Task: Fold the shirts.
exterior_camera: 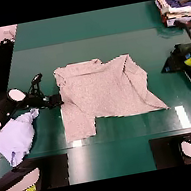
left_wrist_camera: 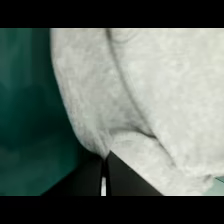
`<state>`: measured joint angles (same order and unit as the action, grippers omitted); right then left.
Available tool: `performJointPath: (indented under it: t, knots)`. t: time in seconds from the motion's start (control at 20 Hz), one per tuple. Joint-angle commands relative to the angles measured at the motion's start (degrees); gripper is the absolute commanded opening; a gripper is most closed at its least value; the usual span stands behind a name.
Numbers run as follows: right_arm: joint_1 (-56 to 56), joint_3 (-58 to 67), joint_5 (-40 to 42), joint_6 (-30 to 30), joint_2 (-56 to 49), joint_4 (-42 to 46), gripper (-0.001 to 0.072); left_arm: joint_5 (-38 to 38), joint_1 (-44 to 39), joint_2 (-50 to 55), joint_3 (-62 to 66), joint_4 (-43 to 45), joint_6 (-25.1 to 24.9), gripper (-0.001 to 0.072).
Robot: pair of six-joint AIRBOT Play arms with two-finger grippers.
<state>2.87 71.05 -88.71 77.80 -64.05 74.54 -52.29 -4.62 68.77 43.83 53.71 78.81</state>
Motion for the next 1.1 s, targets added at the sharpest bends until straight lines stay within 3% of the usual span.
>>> performJointPath:
  t: [0.0, 0.1, 0.15, 0.45, 0.85, 1.05]
  knots:
    - [-0.02, -9.20, -0.33, -1.57, 4.20, 8.79, 0.0407, -4.50, -0.04, -0.11, 4.02, 0.04, -1.33, 0.0021]
    - [0.00, -17.53, 1.25, -5.27, 8.13, 9.57, 0.0419, -4.55, -0.04, -0.11, 4.37, 0.09, -1.49, 0.0022]
    - [0.00, -21.22, 2.25, -6.95, 10.12, 9.55, 0.0466, -4.44, -0.04, -0.09, 4.37, 0.07, -1.46, 0.0022]
    - [0.00, -35.78, 12.37, -13.16, 19.69, 9.70, 0.0467, -3.65, -0.04, -0.09, 4.37, 0.00, -1.27, 0.0022]
    - [6.21, -39.98, 21.38, -13.99, 20.17, 17.03, 0.0466, -3.67, -0.04, -0.09, 4.37, -0.17, -1.25, 0.0022]
    - [8.85, -39.98, 20.61, -13.99, 16.98, 16.92, 0.0443, -3.78, -0.04, -0.09, 4.37, -0.17, -1.25, 0.0022]
